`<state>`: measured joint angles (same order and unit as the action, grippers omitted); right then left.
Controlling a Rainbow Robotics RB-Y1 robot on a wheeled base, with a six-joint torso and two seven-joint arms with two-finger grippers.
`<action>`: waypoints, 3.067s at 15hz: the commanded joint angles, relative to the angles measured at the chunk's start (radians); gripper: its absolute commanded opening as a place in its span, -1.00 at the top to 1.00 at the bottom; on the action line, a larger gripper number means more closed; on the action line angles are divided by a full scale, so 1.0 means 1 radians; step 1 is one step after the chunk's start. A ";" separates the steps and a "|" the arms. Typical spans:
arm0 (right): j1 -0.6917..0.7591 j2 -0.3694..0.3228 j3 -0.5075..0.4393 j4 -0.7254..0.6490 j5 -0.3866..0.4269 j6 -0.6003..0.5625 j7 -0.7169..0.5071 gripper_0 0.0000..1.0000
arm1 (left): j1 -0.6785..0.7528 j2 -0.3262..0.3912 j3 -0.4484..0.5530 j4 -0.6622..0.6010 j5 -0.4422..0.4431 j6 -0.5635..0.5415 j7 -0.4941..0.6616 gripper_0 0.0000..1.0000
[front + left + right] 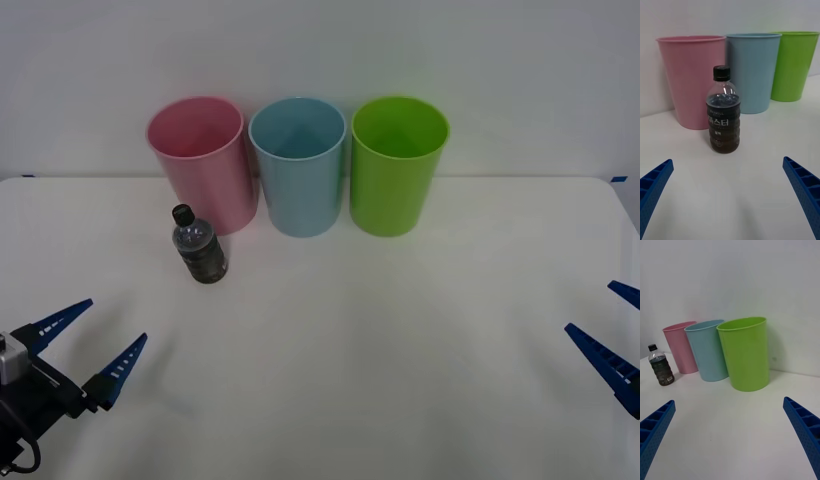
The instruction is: Grasp the object on the table and drop it into the matching bin: aluminum can to the light blue bin, PET bottle to the pink bin.
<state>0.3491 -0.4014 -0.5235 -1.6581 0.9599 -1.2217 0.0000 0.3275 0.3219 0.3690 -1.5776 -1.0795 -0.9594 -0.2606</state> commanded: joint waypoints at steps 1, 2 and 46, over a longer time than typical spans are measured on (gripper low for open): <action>0.000 0.000 0.000 0.000 0.000 0.000 0.000 -1.00 | -0.047 -0.012 -0.027 0.068 0.000 0.022 -0.051 -1.00; 0.000 0.000 0.000 0.000 0.000 0.000 0.000 -1.00 | -0.073 -0.012 -0.036 0.096 0.000 0.028 -0.058 -1.00; 0.000 0.000 0.000 0.000 0.000 0.000 0.000 -1.00 | -0.513 -0.245 -0.091 0.395 -0.249 0.372 -0.109 1.00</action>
<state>0.3491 -0.4014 -0.5236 -1.6581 0.9599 -1.2217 0.0000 -0.1860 0.0766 0.2777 -1.1823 -1.3312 -0.5874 -0.3706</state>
